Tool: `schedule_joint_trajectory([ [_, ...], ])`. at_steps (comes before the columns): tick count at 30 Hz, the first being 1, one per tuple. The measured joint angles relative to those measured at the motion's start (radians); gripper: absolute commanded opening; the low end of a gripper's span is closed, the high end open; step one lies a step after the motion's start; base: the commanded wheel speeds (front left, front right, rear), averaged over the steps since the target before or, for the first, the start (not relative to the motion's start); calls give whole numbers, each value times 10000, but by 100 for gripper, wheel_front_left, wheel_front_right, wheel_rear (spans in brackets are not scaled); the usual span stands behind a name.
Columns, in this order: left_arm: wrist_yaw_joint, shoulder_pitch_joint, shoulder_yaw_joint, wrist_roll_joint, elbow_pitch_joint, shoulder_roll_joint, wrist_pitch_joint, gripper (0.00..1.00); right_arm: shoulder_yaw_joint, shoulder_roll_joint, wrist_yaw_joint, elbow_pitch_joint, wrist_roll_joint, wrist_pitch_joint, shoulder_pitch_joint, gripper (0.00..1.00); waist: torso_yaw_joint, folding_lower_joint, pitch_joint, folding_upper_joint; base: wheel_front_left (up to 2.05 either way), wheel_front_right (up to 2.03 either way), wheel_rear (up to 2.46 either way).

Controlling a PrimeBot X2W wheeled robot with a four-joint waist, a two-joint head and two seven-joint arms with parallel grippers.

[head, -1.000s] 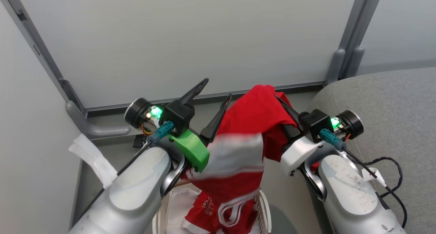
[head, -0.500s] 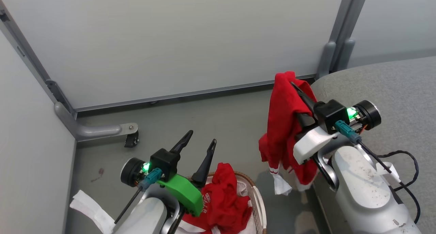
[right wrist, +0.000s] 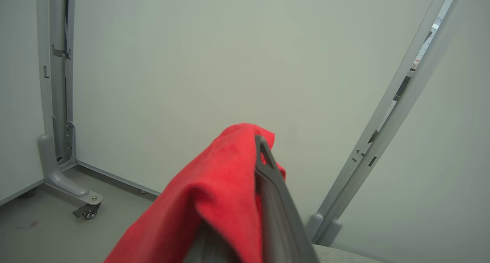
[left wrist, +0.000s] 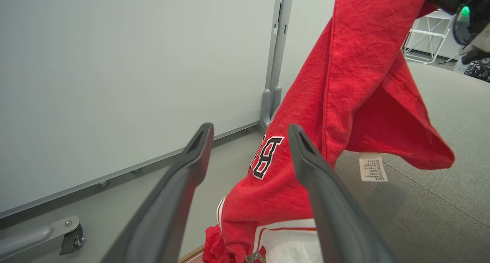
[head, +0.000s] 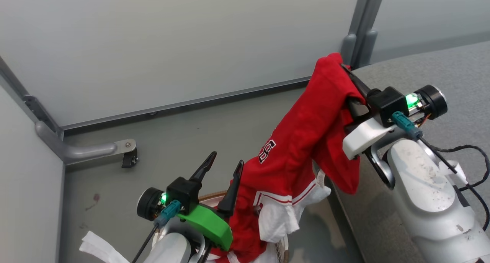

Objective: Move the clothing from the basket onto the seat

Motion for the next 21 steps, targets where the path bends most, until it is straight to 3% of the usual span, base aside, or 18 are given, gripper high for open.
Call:
schedule_joint_trajectory([
  [11,-10,-43,-207,155,-353,-163,2,100,-159,-1026,0,-6,50,0,-1058,0,-1339,0,394,0,0,0,0],
  [21,-10,-590,-491,263,-464,-186,2,100,-113,-1398,2,403,253,0,-1724,0,-2291,0,1209,0,0,0,0],
])
